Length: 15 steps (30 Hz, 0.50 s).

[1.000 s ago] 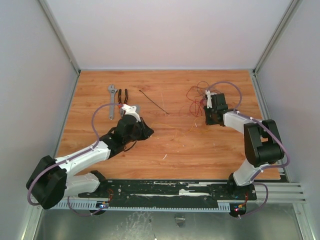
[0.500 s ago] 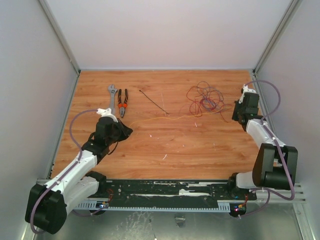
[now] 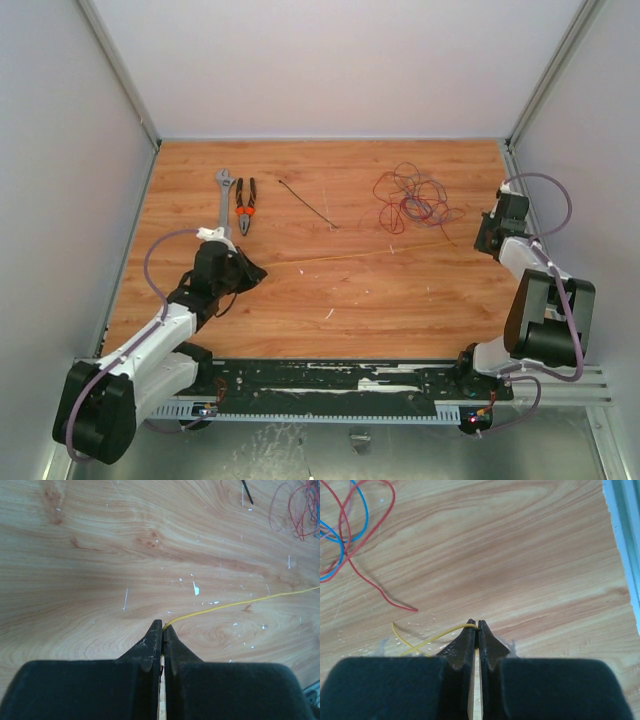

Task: Zip-tie the wires
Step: Straighten the cable at the center of the board.

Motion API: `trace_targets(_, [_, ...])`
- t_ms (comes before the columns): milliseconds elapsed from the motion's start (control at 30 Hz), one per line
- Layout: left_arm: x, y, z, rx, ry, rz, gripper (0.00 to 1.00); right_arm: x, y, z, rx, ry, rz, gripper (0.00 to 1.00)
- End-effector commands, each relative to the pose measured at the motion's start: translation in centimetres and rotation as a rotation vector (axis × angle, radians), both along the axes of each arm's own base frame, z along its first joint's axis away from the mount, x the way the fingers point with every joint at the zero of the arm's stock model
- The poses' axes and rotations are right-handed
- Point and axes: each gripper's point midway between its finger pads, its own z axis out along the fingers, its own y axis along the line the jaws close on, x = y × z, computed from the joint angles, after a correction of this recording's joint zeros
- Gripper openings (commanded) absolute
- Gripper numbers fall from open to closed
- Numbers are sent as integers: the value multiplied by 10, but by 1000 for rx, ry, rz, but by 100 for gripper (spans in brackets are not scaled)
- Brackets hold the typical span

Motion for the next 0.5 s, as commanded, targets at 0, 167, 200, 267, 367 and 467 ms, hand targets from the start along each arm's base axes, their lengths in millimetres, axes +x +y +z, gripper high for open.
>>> trace_targets(0, [9,5,-1,4,-21,34,0,-6,-7,-18,12,43,-25,1])
trace_targets(167, [9,3,-12,-3,0,35,0,-10,-1,-33,39,71,-9,12])
trace_targets(200, [9,4,-14,-3,1,36,0,-11,0,-35,44,76,-5,14])
trace_targets(267, [5,6,-28,10,39,44,0,-12,0,-37,45,84,-6,19])
trace_targets(367, [4,8,-38,19,59,58,0,-11,0,-36,42,80,-3,28])
trace_targets(467, [3,10,-48,20,77,75,0,-10,2,-34,53,78,8,36])
